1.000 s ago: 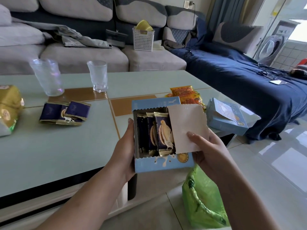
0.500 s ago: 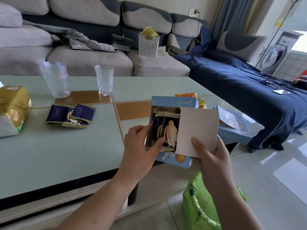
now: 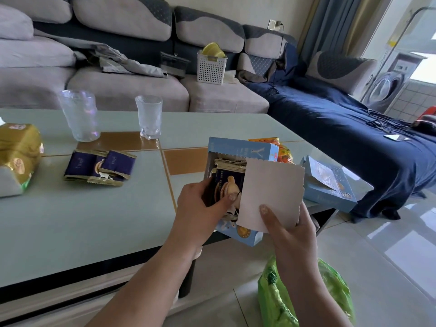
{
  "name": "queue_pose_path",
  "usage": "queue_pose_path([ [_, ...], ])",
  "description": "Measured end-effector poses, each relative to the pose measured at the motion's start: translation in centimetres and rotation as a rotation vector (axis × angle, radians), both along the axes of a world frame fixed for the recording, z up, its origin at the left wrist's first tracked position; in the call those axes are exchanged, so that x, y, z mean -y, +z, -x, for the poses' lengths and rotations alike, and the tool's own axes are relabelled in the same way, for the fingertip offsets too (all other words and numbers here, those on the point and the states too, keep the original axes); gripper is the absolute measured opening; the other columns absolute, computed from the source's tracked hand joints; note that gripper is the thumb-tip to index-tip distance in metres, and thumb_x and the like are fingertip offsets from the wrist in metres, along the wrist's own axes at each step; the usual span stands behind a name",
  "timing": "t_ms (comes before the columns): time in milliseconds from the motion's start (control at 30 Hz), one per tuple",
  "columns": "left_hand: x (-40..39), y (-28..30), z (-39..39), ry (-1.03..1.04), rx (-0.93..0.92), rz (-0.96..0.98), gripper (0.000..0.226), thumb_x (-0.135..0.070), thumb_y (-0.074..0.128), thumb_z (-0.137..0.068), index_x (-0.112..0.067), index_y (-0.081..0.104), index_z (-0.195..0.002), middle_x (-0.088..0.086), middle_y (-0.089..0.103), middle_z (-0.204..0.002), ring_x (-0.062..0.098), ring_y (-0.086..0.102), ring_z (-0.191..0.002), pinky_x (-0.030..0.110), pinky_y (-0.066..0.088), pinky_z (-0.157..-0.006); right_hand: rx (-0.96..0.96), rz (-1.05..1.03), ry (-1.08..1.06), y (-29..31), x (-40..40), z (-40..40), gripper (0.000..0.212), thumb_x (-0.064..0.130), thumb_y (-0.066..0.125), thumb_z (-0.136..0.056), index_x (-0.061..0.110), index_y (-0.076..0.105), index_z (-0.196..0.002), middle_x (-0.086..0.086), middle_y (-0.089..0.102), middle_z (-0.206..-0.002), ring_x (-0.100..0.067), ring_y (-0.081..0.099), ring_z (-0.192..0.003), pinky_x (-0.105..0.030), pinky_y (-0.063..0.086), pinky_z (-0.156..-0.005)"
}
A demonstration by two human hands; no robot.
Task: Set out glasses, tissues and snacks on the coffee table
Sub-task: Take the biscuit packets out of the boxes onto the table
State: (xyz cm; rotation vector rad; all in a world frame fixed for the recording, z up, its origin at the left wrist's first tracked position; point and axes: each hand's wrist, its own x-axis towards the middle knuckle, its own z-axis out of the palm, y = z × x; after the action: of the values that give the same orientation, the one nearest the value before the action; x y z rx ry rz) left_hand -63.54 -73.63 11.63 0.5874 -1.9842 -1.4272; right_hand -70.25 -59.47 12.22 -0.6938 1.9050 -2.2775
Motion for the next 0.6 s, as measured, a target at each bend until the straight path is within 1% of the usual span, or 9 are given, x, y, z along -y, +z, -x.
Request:
queue_pose_path([
  [67, -0.2, -0.1, 0.3, -0.001, 0.023, 0.078, 0.018, -0.042, 0.064, -0.083, -0.044, 0.056, -0.099, -0.008, 0.053, -0.112, 0.009, 0.048, -0.11, 0.025, 0.039, -0.091, 0.016, 0.018, -0.005, 0.1, 0.2, -0.1, 0.032, 0.0, 0.068, -0.078, 0.025, 0.064, -0.097, 0.006, 0.072, -0.082, -0.008, 0.065, -0.075, -0.019, 0.053, -0.062],
  [100, -0.3, -0.2, 0.5, -0.016, 0.017, 0.123, 0.023, -0.045, 0.061, -0.084, -0.039, 0.059, -0.106, -0.008, 0.055, -0.114, 0.008, 0.05, -0.11, 0.026, 0.042, -0.093, 0.029, 0.029, -0.005, 0.1, 0.2, -0.1, 0.032, 0.0, 0.068, -0.078, 0.025, 0.063, -0.097, 0.006, 0.072, -0.081, -0.008, 0.066, -0.074, -0.018, 0.053, -0.061],
  [133, -0.6, -0.2, 0.6, -0.032, -0.003, 0.137, 0.026, -0.043, 0.059, -0.085, -0.037, 0.059, -0.111, -0.009, 0.057, -0.115, 0.006, 0.052, -0.109, 0.022, 0.043, -0.091, 0.041, 0.039, -0.002, 0.1, 0.2, -0.1, 0.031, -0.001, 0.068, -0.078, 0.024, 0.063, -0.097, 0.005, 0.072, -0.081, -0.008, 0.066, -0.074, -0.019, 0.053, -0.061],
  [200, -1.0, 0.0, 0.7, -0.052, -0.032, 0.127, 0.025, -0.034, 0.058, -0.089, -0.041, 0.054, -0.113, -0.014, 0.059, -0.112, 0.0, 0.054, -0.103, 0.01, 0.041, -0.082, 0.055, 0.043, -0.002, 0.1, 0.3, -0.1, 0.03, -0.001, 0.067, -0.078, 0.024, 0.064, -0.095, 0.003, 0.073, -0.082, -0.011, 0.067, -0.076, -0.022, 0.055, -0.063],
  [233, -1.2, 0.0, 0.7, -0.054, -0.035, 0.124, 0.027, -0.032, 0.057, -0.09, -0.041, 0.052, -0.115, -0.015, 0.058, -0.111, 0.0, 0.054, -0.102, 0.009, 0.041, -0.08, 0.054, 0.042, -0.005, 0.0, 0.3, -0.1, 0.029, -0.001, 0.067, -0.078, 0.024, 0.064, -0.094, 0.002, 0.073, -0.082, -0.011, 0.067, -0.076, -0.023, 0.055, -0.064],
  [333, -1.3, -0.5, 1.1, -0.035, -0.031, 0.103, 0.039, -0.033, 0.058, -0.09, -0.029, 0.05, -0.128, -0.01, 0.056, -0.119, 0.005, 0.054, -0.108, 0.021, 0.046, -0.088, 0.056, 0.047, -0.013, 0.0, 0.3, 0.1, 0.028, -0.003, 0.065, -0.079, 0.021, 0.063, -0.093, 0.004, 0.073, -0.079, -0.009, 0.066, -0.073, -0.021, 0.055, -0.063],
  [367, -1.4, -0.6, 1.2, -0.026, -0.033, 0.091, 0.042, -0.033, 0.058, -0.09, -0.028, 0.048, -0.13, -0.008, 0.055, -0.12, 0.005, 0.053, -0.109, 0.021, 0.046, -0.089, 0.064, 0.052, -0.013, -0.1, 0.3, 0.2, 0.028, -0.004, 0.065, -0.08, 0.02, 0.063, -0.093, 0.004, 0.073, -0.079, -0.009, 0.066, -0.072, -0.021, 0.055, -0.063],
  [500, -1.5, -0.5, 1.4, -0.029, -0.051, 0.047, 0.044, -0.032, 0.061, -0.088, -0.023, 0.047, -0.129, -0.004, 0.051, -0.122, 0.005, 0.052, -0.109, 0.011, 0.042, -0.083, 0.092, 0.057, -0.017, -0.3, 0.2, 0.4, 0.028, -0.003, 0.065, -0.08, 0.022, 0.064, -0.093, 0.0, 0.073, -0.083, -0.016, 0.067, -0.079, -0.028, 0.057, -0.068],
  [600, -1.1, 0.1, 1.2, -0.068, -0.031, 0.027, 0.039, -0.032, 0.062, -0.087, -0.026, 0.047, -0.122, -0.007, 0.052, -0.117, 0.003, 0.054, -0.104, 0.007, 0.043, -0.075, 0.103, 0.06, -0.019, -0.4, 0.2, 0.6, 0.027, -0.001, 0.066, -0.079, 0.022, 0.064, -0.093, -0.001, 0.073, -0.086, -0.019, 0.067, -0.082, -0.028, 0.057, -0.069],
])
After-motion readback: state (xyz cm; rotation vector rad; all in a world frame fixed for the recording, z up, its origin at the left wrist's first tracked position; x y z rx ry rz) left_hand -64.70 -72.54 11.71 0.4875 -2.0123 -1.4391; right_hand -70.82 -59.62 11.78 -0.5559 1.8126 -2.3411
